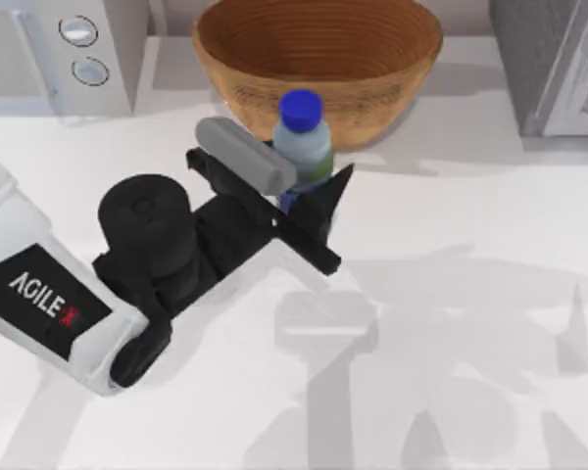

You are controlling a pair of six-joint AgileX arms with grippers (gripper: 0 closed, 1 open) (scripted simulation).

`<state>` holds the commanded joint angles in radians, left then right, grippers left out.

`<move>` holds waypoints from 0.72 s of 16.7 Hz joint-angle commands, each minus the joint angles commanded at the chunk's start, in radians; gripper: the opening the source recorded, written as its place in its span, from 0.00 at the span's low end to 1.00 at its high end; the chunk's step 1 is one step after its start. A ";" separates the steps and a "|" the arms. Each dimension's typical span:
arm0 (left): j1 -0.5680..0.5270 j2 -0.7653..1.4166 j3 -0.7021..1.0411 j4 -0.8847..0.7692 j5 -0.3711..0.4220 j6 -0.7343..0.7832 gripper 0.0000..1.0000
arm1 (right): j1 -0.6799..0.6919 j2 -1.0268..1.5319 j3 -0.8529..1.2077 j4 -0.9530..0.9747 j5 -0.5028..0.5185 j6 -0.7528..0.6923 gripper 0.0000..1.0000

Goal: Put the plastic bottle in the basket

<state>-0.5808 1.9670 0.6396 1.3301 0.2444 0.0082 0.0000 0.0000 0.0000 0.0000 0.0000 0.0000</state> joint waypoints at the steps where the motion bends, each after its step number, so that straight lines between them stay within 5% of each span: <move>1: 0.010 -0.068 -0.056 -0.009 0.008 0.001 0.00 | 0.000 0.000 0.000 0.000 0.000 0.000 1.00; 6: 0.038 -0.249 -0.226 -0.035 0.035 0.002 0.00 | 0.000 0.000 0.000 0.000 0.000 0.000 1.00; 12: 0.034 -0.242 -0.213 -0.044 0.039 0.004 0.00 | 0.000 0.000 0.000 0.000 0.000 0.000 1.00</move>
<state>-0.5466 1.7251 0.4262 1.2857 0.2830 0.0125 0.0000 0.0000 0.0000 0.0000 0.0000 0.0000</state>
